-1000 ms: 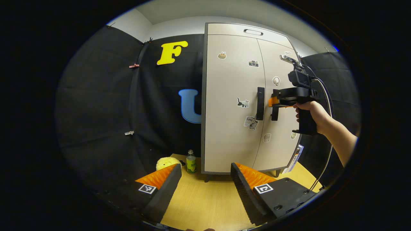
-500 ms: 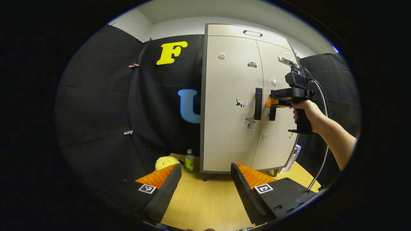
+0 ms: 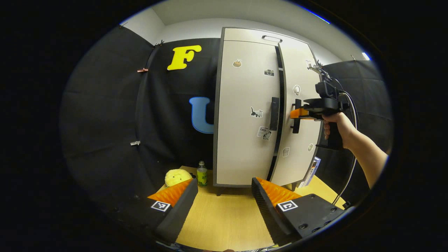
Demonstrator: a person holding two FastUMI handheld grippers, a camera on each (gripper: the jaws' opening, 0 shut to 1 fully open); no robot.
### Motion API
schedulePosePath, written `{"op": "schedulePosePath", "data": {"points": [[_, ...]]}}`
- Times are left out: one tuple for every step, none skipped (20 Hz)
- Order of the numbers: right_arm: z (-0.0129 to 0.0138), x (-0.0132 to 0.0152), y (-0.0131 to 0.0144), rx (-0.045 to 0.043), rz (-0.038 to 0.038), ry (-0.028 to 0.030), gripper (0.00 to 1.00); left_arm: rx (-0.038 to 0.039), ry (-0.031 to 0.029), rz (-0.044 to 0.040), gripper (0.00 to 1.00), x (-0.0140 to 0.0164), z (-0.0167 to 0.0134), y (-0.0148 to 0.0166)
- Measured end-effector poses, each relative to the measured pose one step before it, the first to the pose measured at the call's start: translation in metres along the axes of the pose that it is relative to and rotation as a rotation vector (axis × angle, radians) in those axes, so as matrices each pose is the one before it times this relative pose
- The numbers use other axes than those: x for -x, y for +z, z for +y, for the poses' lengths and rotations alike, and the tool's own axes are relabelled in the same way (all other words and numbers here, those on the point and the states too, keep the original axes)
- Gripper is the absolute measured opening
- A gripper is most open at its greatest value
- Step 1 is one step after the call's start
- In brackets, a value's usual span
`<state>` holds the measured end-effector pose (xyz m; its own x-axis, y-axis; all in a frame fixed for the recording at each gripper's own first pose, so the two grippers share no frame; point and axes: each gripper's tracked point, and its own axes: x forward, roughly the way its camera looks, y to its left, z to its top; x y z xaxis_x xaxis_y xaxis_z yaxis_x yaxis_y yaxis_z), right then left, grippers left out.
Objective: Open the right door of the double-door shoe cabinet with the right hand, and open the left door with the left hand.
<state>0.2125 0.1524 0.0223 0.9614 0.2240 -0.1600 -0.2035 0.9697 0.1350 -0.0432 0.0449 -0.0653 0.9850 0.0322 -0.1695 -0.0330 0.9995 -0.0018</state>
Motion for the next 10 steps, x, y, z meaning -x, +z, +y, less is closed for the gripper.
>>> {"op": "schedulePosePath", "data": {"points": [[-0.00222, 0.00337, -0.00071, 0.00560, -0.00478, -0.00592, 0.13, -0.00170, -0.01333, -0.00009, 0.95, 0.00008, -0.00228, 0.00156], [-0.00286, 0.00322, -0.00040, 0.00509, -0.00178, -0.00520, 0.13, -0.00205, -0.01492, -0.00110, 0.95, -0.00055, -0.00315, 0.00005], [-0.00149, 0.00420, -0.00008, 0.00004, -0.00200, -0.00567, 0.13, -0.00273, -0.01650, -0.00090, 0.95, -0.00008, -0.00295, 0.00145], [-0.00209, 0.00414, 0.00034, 0.00011, -0.00190, -0.00576, 0.13, -0.00362, -0.01691, -0.00133, 0.95, 0.00014, -0.00331, 0.00051], [-0.00253, 0.00420, -0.00007, 0.00217, -0.00383, -0.00680, 0.13, -0.00430, -0.01792, -0.00313, 0.95, -0.00003, -0.00264, 0.00150], [-0.00326, 0.00312, -0.00005, 0.00354, -0.00286, -0.00892, 0.13, -0.00501, -0.01648, -0.00262, 0.95, -0.00031, -0.00297, 0.00132], [-0.00302, 0.00420, 0.00032, 0.00242, -0.00370, -0.01056, 0.13, -0.00467, -0.01437, -0.00059, 0.95, 0.00071, -0.00280, -0.00128], [-0.00298, 0.00313, -0.00042, 0.00230, -0.00115, -0.00923, 0.13, -0.00224, -0.01418, 0.00019, 0.95, -0.00024, -0.00222, -0.00011], [-0.00321, 0.00388, 0.00055, 0.00182, -0.00246, -0.00843, 0.13, 0.00028, -0.01420, 0.00046, 0.95, 0.00061, -0.00231, -0.00143], [-0.00324, 0.00306, -0.00013, 0.00038, 0.00131, -0.00958, 0.13, 0.00204, -0.01341, 0.00153, 0.95, -0.00033, -0.00214, -0.00033]]}}
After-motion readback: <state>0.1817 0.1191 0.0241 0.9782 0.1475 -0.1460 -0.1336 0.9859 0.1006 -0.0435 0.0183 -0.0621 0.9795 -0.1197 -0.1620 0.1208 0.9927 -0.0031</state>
